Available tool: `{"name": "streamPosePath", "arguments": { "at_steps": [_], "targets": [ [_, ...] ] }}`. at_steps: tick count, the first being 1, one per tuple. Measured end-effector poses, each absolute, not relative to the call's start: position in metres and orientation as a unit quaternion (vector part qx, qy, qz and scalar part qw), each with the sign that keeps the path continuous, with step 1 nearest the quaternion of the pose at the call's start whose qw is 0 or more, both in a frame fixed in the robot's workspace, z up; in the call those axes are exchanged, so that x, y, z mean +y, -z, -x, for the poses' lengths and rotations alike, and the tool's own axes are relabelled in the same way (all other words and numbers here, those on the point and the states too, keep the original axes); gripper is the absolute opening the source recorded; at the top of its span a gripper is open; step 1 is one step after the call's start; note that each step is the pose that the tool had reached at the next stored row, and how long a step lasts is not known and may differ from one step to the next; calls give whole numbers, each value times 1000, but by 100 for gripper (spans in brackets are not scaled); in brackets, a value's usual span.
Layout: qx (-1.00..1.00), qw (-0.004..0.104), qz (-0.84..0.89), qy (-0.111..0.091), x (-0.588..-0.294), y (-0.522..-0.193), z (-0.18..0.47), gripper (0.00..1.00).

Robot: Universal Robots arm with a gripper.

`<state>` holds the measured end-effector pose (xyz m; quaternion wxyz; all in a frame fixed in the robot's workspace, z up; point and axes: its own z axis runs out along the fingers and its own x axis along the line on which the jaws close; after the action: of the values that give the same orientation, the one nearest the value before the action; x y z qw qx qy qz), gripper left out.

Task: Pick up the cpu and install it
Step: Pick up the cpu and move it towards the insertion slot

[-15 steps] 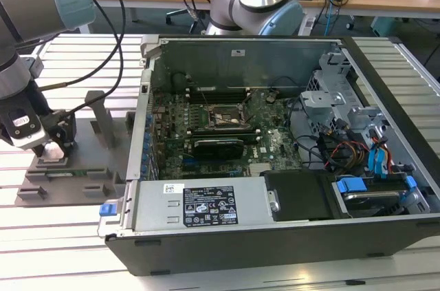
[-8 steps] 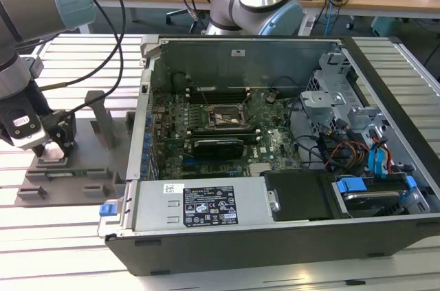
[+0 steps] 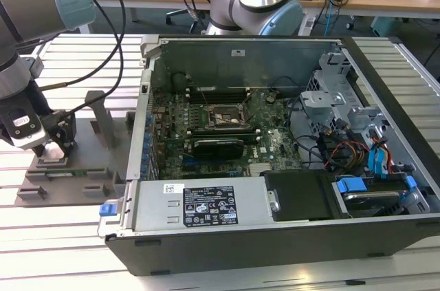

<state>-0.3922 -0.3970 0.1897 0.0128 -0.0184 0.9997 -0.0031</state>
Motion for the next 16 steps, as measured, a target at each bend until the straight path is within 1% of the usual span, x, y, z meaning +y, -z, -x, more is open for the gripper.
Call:
{"name": "streamPosePath", "arguments": {
  "at_steps": [7, 16],
  "targets": [
    [1000, 13, 18, 3, -397, -193, 392, 55],
    [1000, 13, 18, 3, -397, -205, 392, 55]
  ]
}}
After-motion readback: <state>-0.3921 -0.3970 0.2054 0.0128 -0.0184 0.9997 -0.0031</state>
